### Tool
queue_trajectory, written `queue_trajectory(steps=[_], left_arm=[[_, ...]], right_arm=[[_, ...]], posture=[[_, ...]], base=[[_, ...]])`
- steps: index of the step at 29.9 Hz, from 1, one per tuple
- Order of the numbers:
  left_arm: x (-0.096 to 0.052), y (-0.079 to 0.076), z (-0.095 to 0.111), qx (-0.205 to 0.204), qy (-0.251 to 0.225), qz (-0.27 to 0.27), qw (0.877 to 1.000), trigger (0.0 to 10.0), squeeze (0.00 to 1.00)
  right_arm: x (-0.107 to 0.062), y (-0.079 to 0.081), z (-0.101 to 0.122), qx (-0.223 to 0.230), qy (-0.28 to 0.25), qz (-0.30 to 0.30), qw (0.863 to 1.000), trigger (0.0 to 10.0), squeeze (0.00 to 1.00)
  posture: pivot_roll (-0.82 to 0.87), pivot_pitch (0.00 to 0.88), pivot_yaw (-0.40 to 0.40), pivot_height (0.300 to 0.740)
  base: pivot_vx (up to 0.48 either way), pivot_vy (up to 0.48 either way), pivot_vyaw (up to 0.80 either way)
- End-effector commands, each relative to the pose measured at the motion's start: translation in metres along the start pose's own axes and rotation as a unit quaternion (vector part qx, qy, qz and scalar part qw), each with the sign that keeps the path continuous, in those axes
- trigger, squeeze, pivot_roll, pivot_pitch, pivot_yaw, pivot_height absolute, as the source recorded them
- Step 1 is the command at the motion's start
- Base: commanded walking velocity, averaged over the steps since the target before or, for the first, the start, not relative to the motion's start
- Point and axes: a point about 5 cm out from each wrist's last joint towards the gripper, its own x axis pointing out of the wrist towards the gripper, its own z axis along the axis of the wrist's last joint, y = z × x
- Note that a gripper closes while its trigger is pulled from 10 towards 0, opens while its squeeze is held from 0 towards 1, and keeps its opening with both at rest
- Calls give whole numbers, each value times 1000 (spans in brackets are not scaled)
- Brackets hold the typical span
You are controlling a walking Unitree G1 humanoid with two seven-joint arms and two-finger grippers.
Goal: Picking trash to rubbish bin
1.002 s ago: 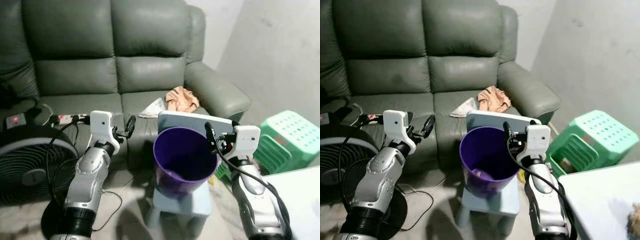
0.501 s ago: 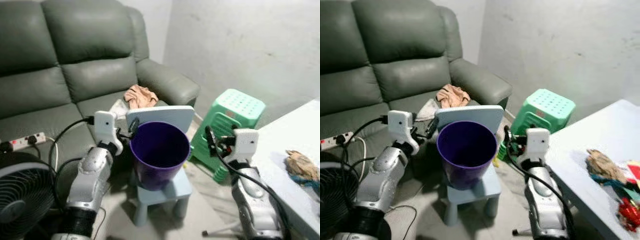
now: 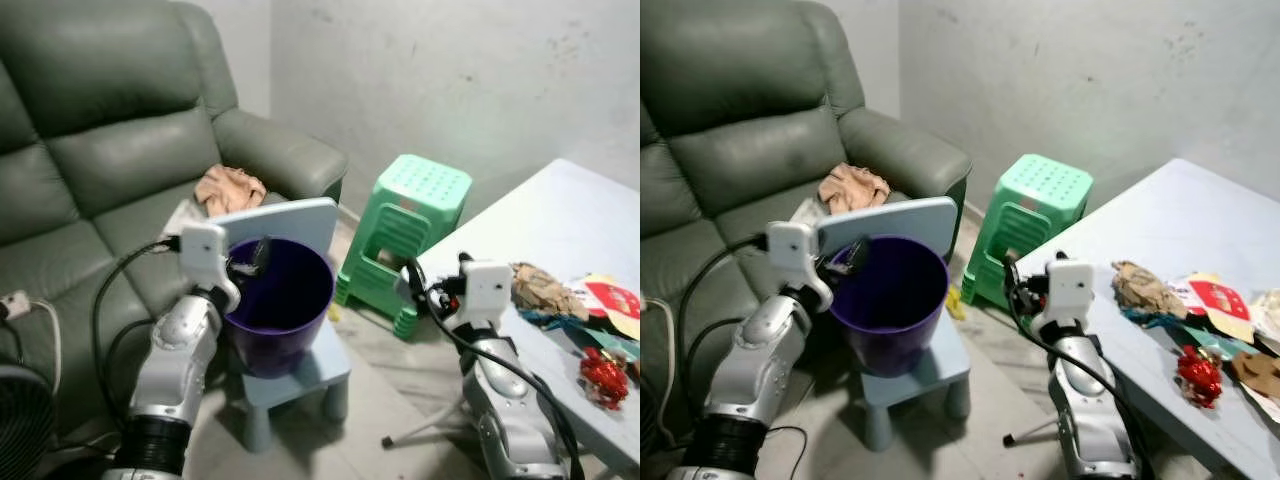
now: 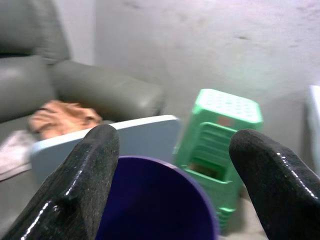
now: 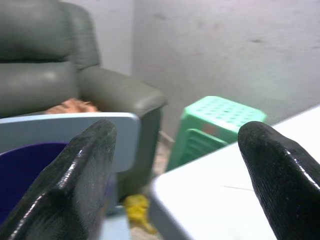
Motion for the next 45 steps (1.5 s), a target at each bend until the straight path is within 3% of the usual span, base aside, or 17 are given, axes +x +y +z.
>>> queue_trajectory(steps=[1,30,38,45], left_arm=[[0,2,2,9,2,1,1000,10000,0],[-2,-1,2,12,5,-10,1000,10000,0],[-7,-11,-5,20,23,-46,998,10000,0],[-12,-21,-9,22,32,-77,996,10000,0]], right_arm=[[2,2,5,0,-7,0,1000,10000,0],[-1,1,3,1,-1,-5,1000,10000,0],[-2,2,1,4,7,-7,1000,10000,0],[-4,3,0,8,10,0,1000,10000,0]], posture=[[-2,0,-76,740],[-1,0,-75,740],[2,0,-77,740],[1,0,-73,740]], base=[[0,0,-731],[0,0,-731],[0,0,-679],[0,0,0]])
